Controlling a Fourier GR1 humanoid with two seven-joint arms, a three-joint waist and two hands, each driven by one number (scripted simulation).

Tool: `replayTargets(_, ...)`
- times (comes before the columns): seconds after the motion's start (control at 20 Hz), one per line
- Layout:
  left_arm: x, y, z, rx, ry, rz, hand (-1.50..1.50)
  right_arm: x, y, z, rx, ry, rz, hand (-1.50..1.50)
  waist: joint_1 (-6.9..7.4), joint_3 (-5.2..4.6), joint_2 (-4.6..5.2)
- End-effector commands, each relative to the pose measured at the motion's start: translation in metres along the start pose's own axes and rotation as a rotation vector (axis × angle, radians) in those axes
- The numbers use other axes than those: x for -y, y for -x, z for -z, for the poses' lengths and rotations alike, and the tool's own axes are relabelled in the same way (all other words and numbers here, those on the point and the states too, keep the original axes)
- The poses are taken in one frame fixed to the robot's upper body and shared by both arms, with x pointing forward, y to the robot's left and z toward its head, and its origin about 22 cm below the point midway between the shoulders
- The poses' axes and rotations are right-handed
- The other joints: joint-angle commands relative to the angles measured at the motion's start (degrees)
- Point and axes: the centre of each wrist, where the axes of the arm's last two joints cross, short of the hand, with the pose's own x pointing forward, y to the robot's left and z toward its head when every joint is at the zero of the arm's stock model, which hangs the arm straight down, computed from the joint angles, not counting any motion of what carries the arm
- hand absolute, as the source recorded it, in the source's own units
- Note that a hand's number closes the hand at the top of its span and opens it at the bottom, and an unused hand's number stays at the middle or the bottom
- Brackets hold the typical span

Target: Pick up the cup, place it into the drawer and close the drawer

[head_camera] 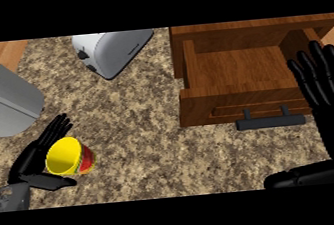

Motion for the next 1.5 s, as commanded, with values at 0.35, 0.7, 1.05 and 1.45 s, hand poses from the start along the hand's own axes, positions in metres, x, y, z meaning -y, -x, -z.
replayTargets(0.35,0.006,0.014,0.007,0.122,0.119,-0.131,-1.50,-0.002,-0.005,0.005,-0.002,-0.009,-0.002,-1.50,-0.24,-0.06,0.06)
replayTargets(0.7,0.018,0.020,0.017,0.105,0.140,-0.204,-1.50,0.003,-0.003,0.011,0.021,-0.004,-0.013,-1.50,0.09,-0.03,0.06)
replayTargets(1.05,0.030,0.029,0.021,0.086,0.191,-0.306,-1.50,-0.007,0.002,0.009,-0.009,0.012,0.014,-1.50,-0.17,-0.12,0.18)
replayTargets(1.45,0.045,0.030,0.031,0.119,0.258,-0.402,1.50,0.001,-0.004,0.011,0.010,-0.013,-0.013,-1.50,0.11,-0.07,-0.04)
